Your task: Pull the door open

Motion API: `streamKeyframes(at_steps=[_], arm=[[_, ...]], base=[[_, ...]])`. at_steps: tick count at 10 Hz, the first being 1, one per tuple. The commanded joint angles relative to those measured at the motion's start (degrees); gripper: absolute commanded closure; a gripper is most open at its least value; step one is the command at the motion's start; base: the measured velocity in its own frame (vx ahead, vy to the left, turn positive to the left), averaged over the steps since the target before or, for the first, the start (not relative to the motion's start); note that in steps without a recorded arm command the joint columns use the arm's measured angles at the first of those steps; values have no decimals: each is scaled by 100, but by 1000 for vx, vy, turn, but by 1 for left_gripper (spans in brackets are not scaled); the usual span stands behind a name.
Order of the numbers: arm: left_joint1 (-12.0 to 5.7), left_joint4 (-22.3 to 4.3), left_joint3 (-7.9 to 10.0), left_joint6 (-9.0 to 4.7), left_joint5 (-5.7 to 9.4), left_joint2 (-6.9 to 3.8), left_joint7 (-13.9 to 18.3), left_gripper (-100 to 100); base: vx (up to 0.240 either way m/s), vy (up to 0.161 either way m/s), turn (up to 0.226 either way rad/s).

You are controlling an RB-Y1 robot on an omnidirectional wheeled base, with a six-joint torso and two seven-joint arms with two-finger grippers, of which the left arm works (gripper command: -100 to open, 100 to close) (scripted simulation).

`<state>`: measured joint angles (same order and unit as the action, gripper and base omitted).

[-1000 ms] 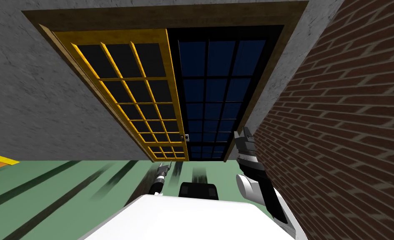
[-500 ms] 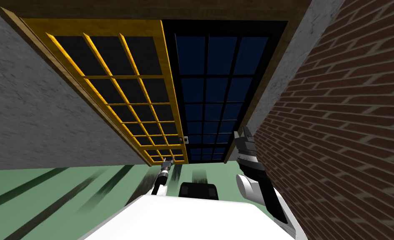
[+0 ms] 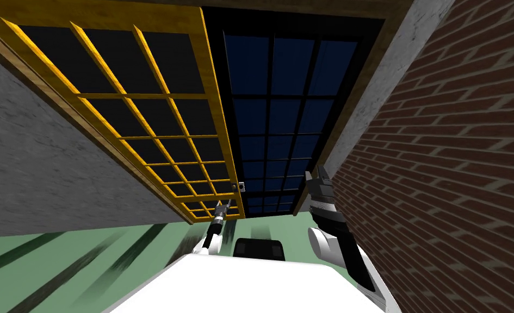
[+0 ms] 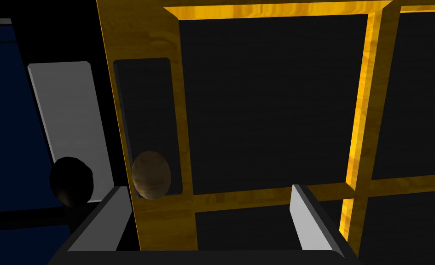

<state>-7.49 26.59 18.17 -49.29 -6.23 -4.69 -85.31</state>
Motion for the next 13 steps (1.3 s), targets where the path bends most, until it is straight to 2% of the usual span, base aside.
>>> streamKeyframes(at_steps=[1, 2, 3, 5, 8, 9, 10, 11, 12, 13], arm=[[72, 249, -27, 133, -16, 25, 33, -100], [-131, 311, -77, 110, -26, 97, 29, -100], [-131, -29, -77, 110, -26, 97, 29, -100], [-131, 200, -77, 110, -26, 97, 29, -100], [-131, 311, -77, 110, -26, 97, 29, -100], [-284, 358, -115, 92, -33, 151, 26, -100], [-284, 358, -115, 92, -33, 151, 26, -100], [-378, 387, -138, 81, -37, 184, 24, -100], [-318, 386, -130, 100, -37, 157, 43, -100], [-318, 386, -130, 100, -37, 157, 43, 100]], base=[[46, 5, 9], [152, -4, -119], [177, 15, -84], [40, 6, 11], [-17, 0, -1], [101, 22, -112], [126, 32, -51], [126, 14, -54], [62, 5, -16], [-12, 1, 27]])
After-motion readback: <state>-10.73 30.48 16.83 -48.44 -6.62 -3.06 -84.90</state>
